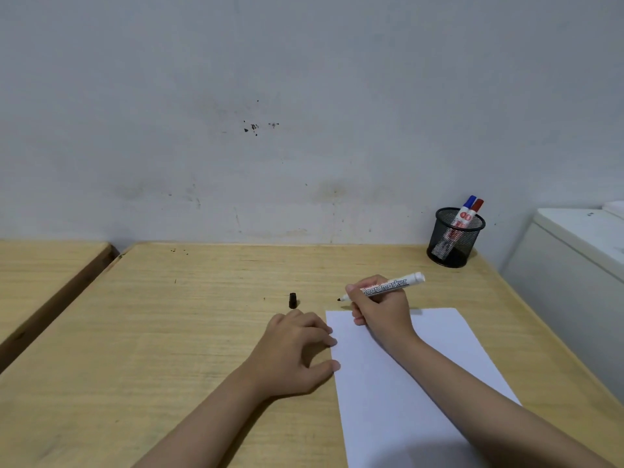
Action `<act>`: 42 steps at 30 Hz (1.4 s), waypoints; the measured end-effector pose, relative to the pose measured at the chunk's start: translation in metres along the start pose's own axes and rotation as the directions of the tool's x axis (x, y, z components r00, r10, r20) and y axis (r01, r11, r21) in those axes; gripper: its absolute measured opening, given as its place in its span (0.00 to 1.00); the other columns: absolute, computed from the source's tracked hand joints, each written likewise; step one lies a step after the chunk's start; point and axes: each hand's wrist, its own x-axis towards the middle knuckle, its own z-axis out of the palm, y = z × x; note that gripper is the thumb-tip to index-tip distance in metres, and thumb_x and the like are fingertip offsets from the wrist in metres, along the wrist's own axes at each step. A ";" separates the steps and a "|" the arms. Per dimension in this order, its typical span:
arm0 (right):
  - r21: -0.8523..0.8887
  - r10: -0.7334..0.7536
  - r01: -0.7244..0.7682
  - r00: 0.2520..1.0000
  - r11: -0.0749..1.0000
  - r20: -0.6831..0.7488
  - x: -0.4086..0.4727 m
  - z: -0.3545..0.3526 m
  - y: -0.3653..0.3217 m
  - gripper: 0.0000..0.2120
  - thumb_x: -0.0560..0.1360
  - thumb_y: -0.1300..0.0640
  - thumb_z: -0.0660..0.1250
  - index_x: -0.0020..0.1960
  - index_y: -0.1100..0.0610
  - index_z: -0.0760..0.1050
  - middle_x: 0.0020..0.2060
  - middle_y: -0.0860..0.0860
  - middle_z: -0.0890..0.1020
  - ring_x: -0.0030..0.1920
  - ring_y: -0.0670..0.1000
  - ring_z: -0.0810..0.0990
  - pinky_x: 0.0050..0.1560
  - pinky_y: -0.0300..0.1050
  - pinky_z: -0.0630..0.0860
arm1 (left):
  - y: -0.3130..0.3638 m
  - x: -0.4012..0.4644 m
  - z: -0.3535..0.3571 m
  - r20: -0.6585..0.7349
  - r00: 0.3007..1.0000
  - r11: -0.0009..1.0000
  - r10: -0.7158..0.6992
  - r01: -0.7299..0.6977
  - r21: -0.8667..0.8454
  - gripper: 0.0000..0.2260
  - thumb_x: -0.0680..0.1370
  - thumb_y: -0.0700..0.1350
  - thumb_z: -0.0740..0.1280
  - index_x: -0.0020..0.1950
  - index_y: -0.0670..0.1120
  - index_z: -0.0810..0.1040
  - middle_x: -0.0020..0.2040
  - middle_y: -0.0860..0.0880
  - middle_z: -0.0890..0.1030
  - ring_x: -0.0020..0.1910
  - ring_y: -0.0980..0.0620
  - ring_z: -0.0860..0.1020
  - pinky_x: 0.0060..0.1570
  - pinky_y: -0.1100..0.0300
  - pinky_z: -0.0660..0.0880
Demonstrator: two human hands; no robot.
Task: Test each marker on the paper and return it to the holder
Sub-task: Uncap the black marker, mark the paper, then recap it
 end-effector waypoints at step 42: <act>0.004 0.070 -0.070 0.996 0.998 0.046 -0.001 0.005 0.000 0.05 0.71 0.62 0.70 0.39 0.63 0.77 0.27 0.56 0.80 0.26 0.50 0.76 0.28 0.44 0.77 | 0.000 0.005 0.001 -0.057 0.998 0.997 0.023 -0.018 0.079 0.21 0.64 0.69 0.68 0.45 0.55 0.80 0.49 0.59 0.79 0.48 0.61 0.74 0.51 0.58 0.65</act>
